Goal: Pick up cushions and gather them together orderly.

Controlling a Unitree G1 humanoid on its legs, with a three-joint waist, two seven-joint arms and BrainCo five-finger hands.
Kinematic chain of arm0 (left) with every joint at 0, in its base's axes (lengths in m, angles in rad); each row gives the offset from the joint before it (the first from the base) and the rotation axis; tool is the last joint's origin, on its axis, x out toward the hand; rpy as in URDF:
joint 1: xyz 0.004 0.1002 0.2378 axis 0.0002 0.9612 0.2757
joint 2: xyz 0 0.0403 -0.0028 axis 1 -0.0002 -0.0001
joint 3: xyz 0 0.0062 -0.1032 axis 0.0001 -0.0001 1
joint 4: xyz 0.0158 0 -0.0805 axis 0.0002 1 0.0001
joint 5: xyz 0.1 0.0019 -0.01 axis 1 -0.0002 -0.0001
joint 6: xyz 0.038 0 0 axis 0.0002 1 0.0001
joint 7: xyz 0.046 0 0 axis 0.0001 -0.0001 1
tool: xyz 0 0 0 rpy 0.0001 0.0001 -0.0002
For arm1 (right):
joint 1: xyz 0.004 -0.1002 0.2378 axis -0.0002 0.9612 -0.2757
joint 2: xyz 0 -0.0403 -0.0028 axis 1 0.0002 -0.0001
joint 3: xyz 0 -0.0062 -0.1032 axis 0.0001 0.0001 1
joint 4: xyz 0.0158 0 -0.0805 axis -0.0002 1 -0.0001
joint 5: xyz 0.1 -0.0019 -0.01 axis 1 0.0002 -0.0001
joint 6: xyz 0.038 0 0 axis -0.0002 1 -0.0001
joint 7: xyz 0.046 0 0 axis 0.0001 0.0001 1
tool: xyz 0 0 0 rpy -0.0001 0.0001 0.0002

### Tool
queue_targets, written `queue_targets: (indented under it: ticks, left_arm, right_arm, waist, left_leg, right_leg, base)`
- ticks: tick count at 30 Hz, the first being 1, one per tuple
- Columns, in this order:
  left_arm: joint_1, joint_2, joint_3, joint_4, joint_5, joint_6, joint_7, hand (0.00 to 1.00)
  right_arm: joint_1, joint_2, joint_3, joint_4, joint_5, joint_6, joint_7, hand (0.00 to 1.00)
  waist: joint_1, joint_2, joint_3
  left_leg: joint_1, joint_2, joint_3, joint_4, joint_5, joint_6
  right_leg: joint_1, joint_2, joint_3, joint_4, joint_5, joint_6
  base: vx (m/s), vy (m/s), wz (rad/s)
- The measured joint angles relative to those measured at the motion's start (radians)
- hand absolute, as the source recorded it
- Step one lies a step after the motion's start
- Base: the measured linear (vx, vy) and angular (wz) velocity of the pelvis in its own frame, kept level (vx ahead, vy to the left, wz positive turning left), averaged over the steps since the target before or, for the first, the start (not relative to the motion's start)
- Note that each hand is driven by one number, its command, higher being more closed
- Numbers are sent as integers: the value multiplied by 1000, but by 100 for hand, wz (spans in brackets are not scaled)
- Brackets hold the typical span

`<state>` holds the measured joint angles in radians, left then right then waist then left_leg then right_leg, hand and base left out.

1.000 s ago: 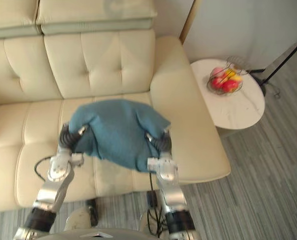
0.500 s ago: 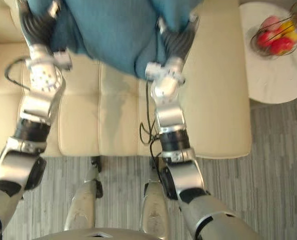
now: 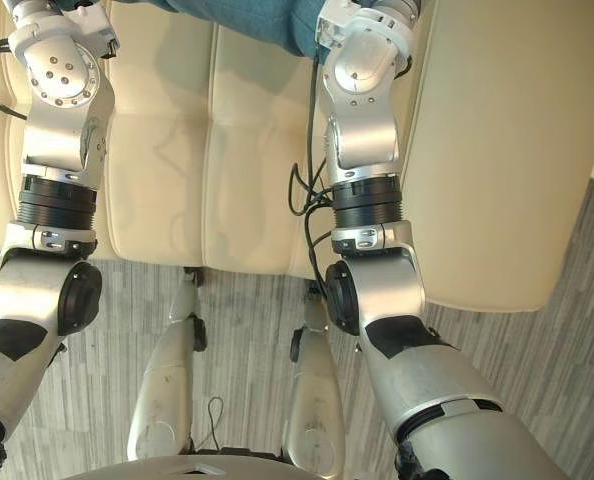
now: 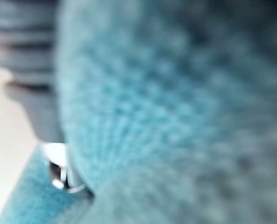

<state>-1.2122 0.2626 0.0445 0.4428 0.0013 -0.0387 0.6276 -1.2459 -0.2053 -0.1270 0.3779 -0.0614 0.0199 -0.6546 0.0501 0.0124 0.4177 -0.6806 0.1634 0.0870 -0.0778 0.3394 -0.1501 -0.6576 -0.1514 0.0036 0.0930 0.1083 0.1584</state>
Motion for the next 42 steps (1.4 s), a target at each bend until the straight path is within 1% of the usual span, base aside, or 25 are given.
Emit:
queue_targets:
  ticks: [3, 8, 11, 14, 16, 18, 20, 21, 23, 24, 25, 27, 28, 29, 30, 31, 32, 33, 34, 35, 37, 38, 40, 41, 42]
  left_arm:
    - [83, -32, 17, 1, -12, 0, -17, 0]
    - [242, -70, 36, 13, -49, 12, -59, 0]
    - [305, -71, 43, 13, -59, 13, -78, 0]
    - [348, -70, 44, 10, -88, 13, -92, 0]
    - [384, -55, 44, -14, -124, 11, -114, 0]
    - [402, -45, 44, -28, -137, 10, -125, 0]
    - [474, -17, 44, -102, -169, 3, -174, 0]
    - [492, -11, 43, -117, -173, 0, -184, 0]
    - [601, -3, 46, -203, -174, -20, -231, 0]
    - [631, -5, 48, -225, -174, -25, -241, 0]
    - [722, -11, 60, -287, -173, -34, -264, 0]
    - [823, -28, 75, -321, -172, -45, -284, 0]
    - [878, -46, 84, -323, -172, -46, -293, 0]
    - [965, -83, 97, -314, -171, -46, -308, 0]
    - [1052, -126, 107, -296, -171, -42, -332, 0]
    - [1090, -144, 110, -282, -171, -40, -342, 0]
    - [1172, -175, 110, -231, -171, -35, -363, 0]
    - [1202, -187, 113, -205, -170, -31, -374, 0]
    - [1260, -210, 117, -134, -163, -23, -397, 0]
    - [1277, -219, 120, -101, -161, -20, -404, 0]
    - [1319, -257, 150, 63, -143, -6, -441, 0]
    - [1321, -262, 155, 100, -134, -3, -443, 0]
    - [1323, -266, 172, 235, -89, 6, -461, 0]
    - [1323, -270, 195, 310, -69, 13, -463, 0]
    - [1324, -270, 202, 333, -58, 16, -463, 0]
  right_arm:
    - [69, -1, 0, -7, 20, 13, 24, 0]
    - [225, 5, -3, -30, 37, 21, 57, 0]
    - [305, 5, -14, -75, 37, 22, 80, 0]
    - [373, 1, -48, -102, 39, 19, 83, 0]
    - [445, -1, -59, -176, 61, 17, 90, 0]
    - [475, -1, -67, -208, 64, 16, 100, 0]
    - [580, -6, -93, -287, 76, 6, 123, 0]
    - [605, -6, -96, -298, 76, 3, 126, 0]
    - [757, -6, -113, -374, 83, -6, 154, 0]
    - [789, -5, -113, -392, 88, -11, 161, 0]
    - [883, 4, -111, -443, 105, -26, 188, 0]
    - [975, 15, -107, -471, 107, -43, 224, 0]
    - [1025, 28, -105, -479, 111, -47, 244, 0]
    - [1104, 53, -102, -477, 115, -47, 274, 0]
    - [1177, 78, -96, -466, 115, -47, 312, 0]
    - [1208, 88, -86, -451, 115, -48, 326, 0]
    - [1276, 112, -68, -383, 115, -52, 361, 0]
    - [1299, 124, -63, -348, 114, -53, 375, 0]
    - [1344, 145, -51, -260, 111, -52, 406, 0]
    - [1357, 152, -49, -223, 107, -50, 417, 0]
    - [1384, 166, -33, -50, 85, -37, 462, 0]
    - [1386, 168, -34, -11, 71, -36, 469, 0]
    - [1391, 185, -43, 139, 20, -32, 483, 0]
    - [1390, 196, -48, 227, 13, -26, 496, 0]
    - [1389, 199, -51, 257, 12, -23, 503, 0]
  waist:
    - [-4, 0, 1]
    - [-5, -1, 2]
    - [-11, -1, 3]
    - [-13, -1, 3]
    - [-15, -1, 3]
    - [-17, -1, 3]
    - [-22, -1, 2]
    - [-23, -1, 2]
    - [-23, -1, 2]
    - [-23, -1, 2]
    - [-23, -1, 0]
    - [-21, -3, -3]
    - [-22, -4, -17]
    - [-23, -4, -45]
    - [-23, -5, -61]
    - [-24, -6, -72]
    - [-22, -15, -113]
    - [-21, -17, -135]
    - [-20, -18, -185]
    - [-20, -18, -203]
    - [-22, -18, -272]
    - [-22, -19, -283]
    - [-22, -24, -316]
    - [-22, -27, -335]
    - [-23, -29, -341]
  left_leg:
    - [-33, 10, -1, 0, -2, -1]
    - [-42, 14, 17, 0, -18, -2]
    - [-34, 15, 30, 0, -13, 4]
    - [-8, 20, 46, 0, -14, 4]
    - [11, 25, 62, 0, -19, 10]
    - [19, 25, 69, 0, -19, 11]
    - [53, 27, 79, 0, -20, 13]
    - [64, 28, 80, 0, -23, 16]
    - [131, 27, 81, 0, -35, 18]
    - [144, 27, 80, 0, -37, 17]
    - [183, 26, 79, 0, -47, 18]
    - [231, 23, 79, 0, -67, 23]
    - [251, 20, 79, 0, -73, 23]
    - [280, 17, 79, 0, -82, 21]
    - [326, 15, 79, 0, -95, 20]
    - [350, 14, 79, 1, -103, 20]
    - [389, 14, 80, 26, -133, 17]
    - [400, 15, 80, 40, -148, 15]
    - [428, 21, 81, 60, -176, 10]
    - [442, 22, 81, 62, -183, 9]
    - [495, 26, 86, 59, -203, 6]
    - [505, 26, 88, 58, -206, 3]
    - [541, 27, 95, 57, -220, -1]
    - [564, 28, 103, 55, -225, -6]
    - [571, 28, 105, 54, -227, -7]
  right_leg:
    - [-66, 11, 5, 76, -27, 0]
    - [-105, 14, 25, 122, -36, 3]
    - [-113, 16, 39, 139, -40, 2]
    - [-111, 21, 51, 166, -52, -2]
    - [-110, 28, 69, 176, -55, -2]
    - [-107, 29, 73, 177, -55, -2]
    - [-78, 31, 79, 178, -59, -1]
    - [-70, 32, 79, 178, -62, -2]
    - [-9, 31, 77, 196, -88, -10]
    - [2, 31, 75, 204, -96, -13]
    - [34, 29, 70, 222, -117, -16]
    - [70, 25, 66, 245, -151, -23]
    - [84, 21, 65, 259, -165, -25]
    - [110, 18, 63, 270, -181, -23]
    - [157, 15, 59, 273, -198, -24]
    - [180, 14, 56, 273, -202, -18]
    - [230, 11, 56, 271, -218, -18]
    - [247, 11, 53, 268, -227, -19]
    - [292, 11, 45, 251, -234, -19]
    - [309, 11, 44, 242, -236, -19]
    - [378, 13, 37, 195, -238, -26]
    - [390, 13, 37, 186, -237, -25]
    - [444, 13, 38, 137, -216, -17]
    - [479, 13, 42, 95, -197, -14]
    - [491, 13, 43, 78, -190, -14]
  base:
    - [-33, -2, -4]
    - [-26, 5, -6]
    - [-7, -20, -9]
    - [0, -45, -12]
    - [6, -67, -18]
    - [5, -38, -13]
    - [12, -56, -9]
    - [19, -68, -3]
    - [18, -74, 5]
    - [20, -92, 11]
    - [20, -80, 9]
    - [21, -70, 8]
    - [48, -63, 9]
    - [118, -73, 9]
    - [128, -53, 9]
    - [145, -42, 5]
    - [94, -22, 2]
    - [156, -29, -1]
    - [110, -18, -3]
    - [158, -17, -6]
    - [130, -2, -5]
    - [107, 8, -6]
    - [86, 20, -13]
    - [73, 30, -15]
    - [84, 38, -18]
